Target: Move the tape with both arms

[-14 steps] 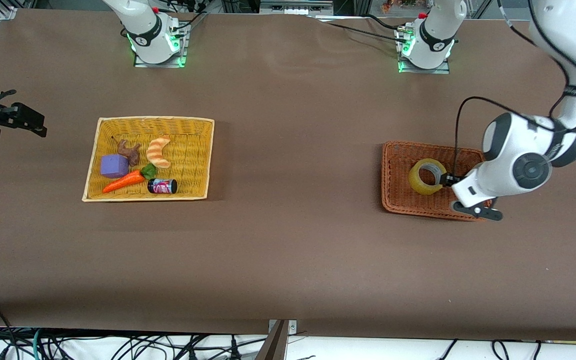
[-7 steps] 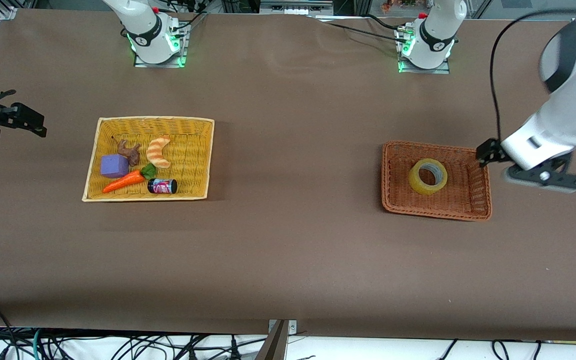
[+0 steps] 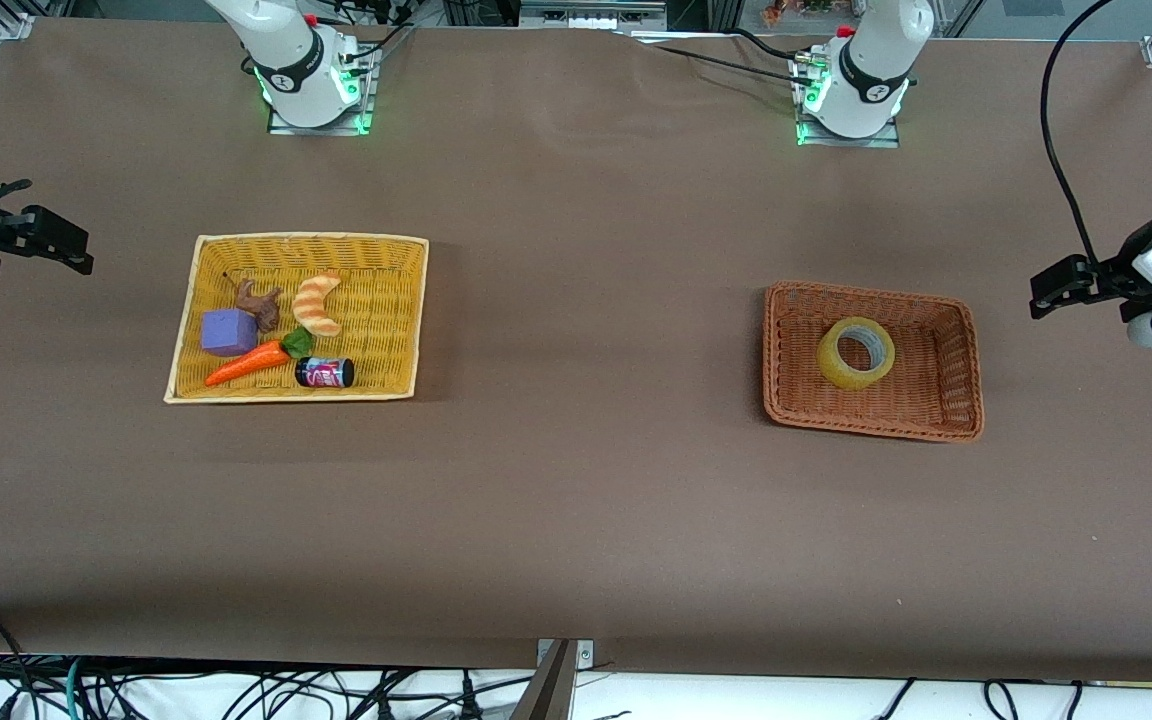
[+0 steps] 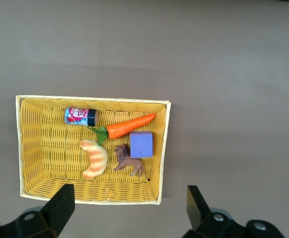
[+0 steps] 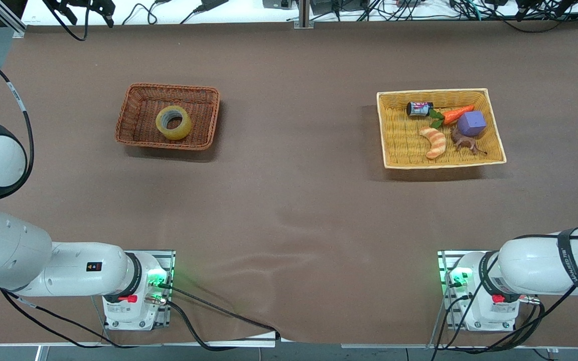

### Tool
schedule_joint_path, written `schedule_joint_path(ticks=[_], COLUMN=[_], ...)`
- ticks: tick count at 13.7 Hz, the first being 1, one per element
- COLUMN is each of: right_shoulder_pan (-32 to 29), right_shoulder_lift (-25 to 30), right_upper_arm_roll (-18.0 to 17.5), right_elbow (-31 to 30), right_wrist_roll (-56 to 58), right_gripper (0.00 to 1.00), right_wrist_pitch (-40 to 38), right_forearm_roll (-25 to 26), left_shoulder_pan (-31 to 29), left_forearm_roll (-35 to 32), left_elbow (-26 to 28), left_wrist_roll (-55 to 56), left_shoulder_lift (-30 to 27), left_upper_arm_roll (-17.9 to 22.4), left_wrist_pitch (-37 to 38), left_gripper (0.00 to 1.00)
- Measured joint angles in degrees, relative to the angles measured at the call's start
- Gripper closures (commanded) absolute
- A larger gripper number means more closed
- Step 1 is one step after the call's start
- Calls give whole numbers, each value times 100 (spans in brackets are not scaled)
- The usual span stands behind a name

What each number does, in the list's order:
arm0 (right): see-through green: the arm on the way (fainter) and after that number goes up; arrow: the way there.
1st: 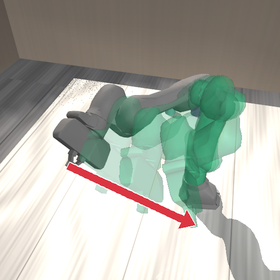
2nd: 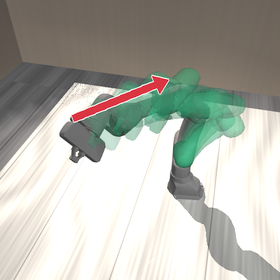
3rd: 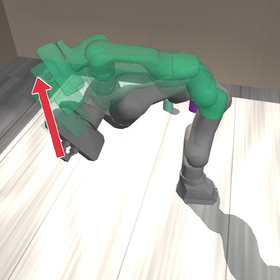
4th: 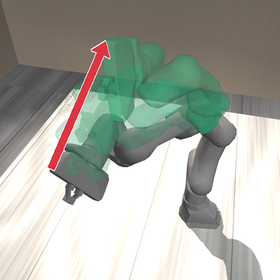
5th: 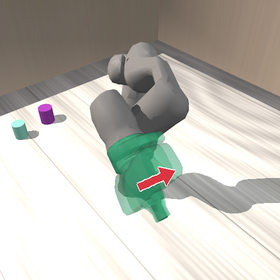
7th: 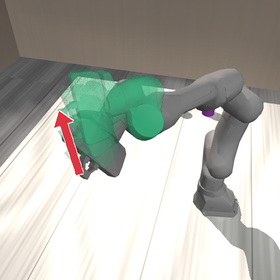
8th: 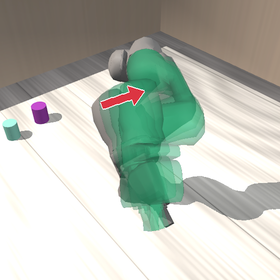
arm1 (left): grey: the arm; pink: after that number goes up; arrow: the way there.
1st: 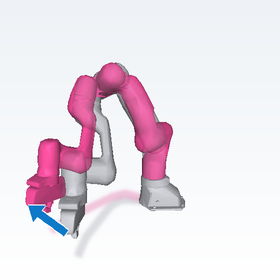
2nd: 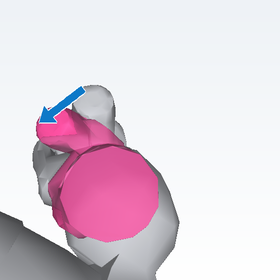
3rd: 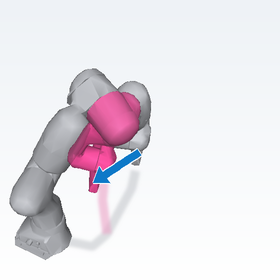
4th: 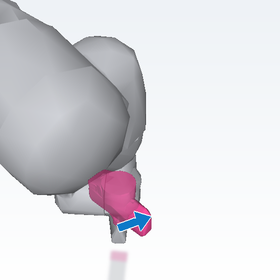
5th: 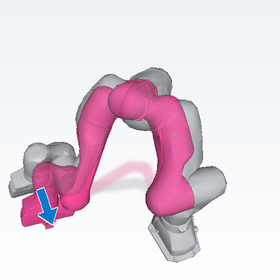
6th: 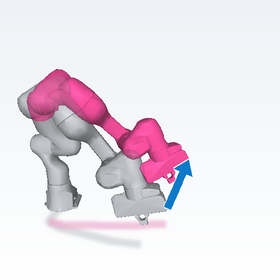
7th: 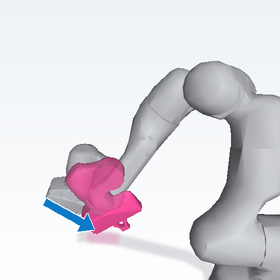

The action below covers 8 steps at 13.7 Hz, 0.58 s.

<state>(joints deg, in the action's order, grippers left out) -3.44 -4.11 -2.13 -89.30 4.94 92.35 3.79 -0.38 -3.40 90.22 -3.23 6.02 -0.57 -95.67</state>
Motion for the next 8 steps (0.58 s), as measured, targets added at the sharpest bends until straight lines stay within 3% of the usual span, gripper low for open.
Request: schedule_joint_path(ticks=[4,8], right_shoulder_pan=[0,0], right_shoulder_lift=[-1,-1], right_upper_arm_roll=[0,0], right_elbow=[0,0], right_wrist_roll=[0,0], right_gripper=[0,0], right_wrist_pitch=[0,0], right_forearm_roll=[0,-2], left_shoulder_pan=[80,-76], left_forearm_roll=[373,385], left_elbow=[593,702], left_wrist_roll=[2,2], left_shoulder_lift=[-479,-573], left_upper_arm_roll=[148,-5], left_wrist_pitch=[-17,-42], left_gripper=[0,0])
